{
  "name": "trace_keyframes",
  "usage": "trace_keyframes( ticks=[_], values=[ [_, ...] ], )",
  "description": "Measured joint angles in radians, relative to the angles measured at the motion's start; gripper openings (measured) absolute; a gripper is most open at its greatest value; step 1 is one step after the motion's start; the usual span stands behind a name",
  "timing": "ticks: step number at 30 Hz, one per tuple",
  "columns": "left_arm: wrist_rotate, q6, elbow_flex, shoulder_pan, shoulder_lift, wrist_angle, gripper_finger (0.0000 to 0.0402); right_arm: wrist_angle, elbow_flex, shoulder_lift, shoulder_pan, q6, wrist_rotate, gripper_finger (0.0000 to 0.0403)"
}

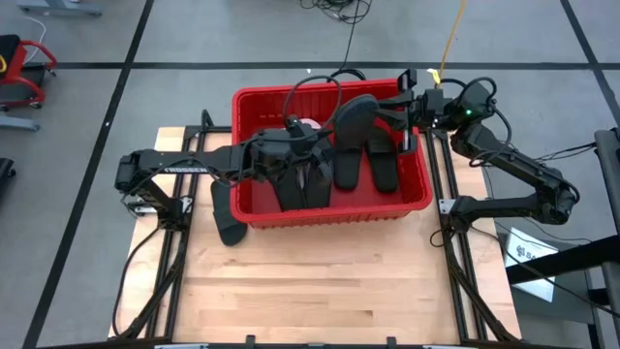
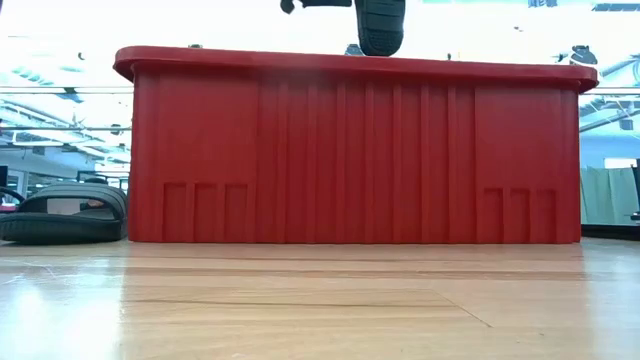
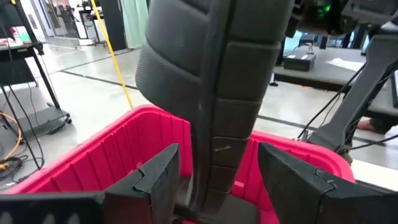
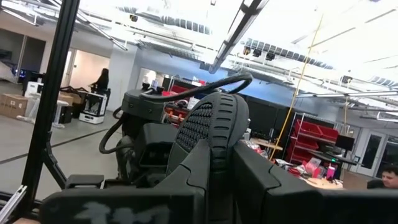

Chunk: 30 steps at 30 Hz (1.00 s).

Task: Pick and place slides into bin
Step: Put the black slide into the red bin

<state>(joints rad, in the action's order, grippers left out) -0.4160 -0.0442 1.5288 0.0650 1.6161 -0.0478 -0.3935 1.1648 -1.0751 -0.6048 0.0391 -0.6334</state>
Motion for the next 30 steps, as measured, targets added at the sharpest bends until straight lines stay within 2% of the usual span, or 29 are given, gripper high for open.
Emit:
trace_keyframes(
  ticks=[7,15,27,30],
  values=[
    [-0.002,0.064,0.0,0.004,0.001,-0.001,0.0214,0.0,0.0,0.0,0.0,0.0,-0.001,0.0033],
    [0.012,0.033,0.0,0.025,0.001,0.0,0.0214,0.0,0.0,0.0,0.0,0.0,-0.022,0.0033],
    [0.02,0.134,0.0,0.019,0.064,0.151,0.0214,-0.03,0.0,0.0,0.0,-0.002,-0.024,0.0033],
    [-0.008,0.153,0.0,0.011,0.063,0.149,0.0196,-0.032,0.0,0.0,0.0,-0.002,-0.024,0.0033]
  ],
)
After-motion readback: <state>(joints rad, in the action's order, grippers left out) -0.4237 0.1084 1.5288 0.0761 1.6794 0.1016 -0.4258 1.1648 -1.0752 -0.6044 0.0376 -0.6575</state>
